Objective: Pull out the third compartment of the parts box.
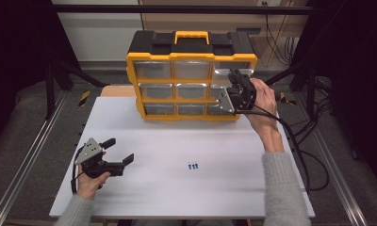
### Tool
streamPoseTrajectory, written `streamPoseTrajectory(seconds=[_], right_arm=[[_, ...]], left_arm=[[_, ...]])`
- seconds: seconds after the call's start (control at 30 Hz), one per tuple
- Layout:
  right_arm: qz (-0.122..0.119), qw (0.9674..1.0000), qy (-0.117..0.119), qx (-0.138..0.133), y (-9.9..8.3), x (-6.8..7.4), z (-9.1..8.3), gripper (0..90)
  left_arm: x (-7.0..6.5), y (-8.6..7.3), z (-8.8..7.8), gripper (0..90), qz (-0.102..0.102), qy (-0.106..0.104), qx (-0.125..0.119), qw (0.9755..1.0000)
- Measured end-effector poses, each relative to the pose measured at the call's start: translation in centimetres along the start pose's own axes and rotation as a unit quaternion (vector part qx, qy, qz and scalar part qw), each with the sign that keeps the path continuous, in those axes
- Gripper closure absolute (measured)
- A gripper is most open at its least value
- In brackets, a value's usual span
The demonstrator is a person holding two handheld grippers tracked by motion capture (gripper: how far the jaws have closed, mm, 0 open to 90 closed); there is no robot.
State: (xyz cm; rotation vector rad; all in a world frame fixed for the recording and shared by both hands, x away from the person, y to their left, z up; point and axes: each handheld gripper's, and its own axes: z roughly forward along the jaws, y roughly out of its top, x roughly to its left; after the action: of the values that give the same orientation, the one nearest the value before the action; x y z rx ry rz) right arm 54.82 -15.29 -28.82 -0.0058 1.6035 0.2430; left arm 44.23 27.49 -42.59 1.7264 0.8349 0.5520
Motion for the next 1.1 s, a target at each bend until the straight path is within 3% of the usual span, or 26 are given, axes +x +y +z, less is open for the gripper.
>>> streamPoseTrajectory(seconds=[1.1], right_arm=[[-0.001,0.9997,0.023,-0.009,0.3,-0.4,-2.6,75.7]], left_arm=[[-0.1,0.1,0.0,3.1,0.001,0.0,0.0,1.0]])
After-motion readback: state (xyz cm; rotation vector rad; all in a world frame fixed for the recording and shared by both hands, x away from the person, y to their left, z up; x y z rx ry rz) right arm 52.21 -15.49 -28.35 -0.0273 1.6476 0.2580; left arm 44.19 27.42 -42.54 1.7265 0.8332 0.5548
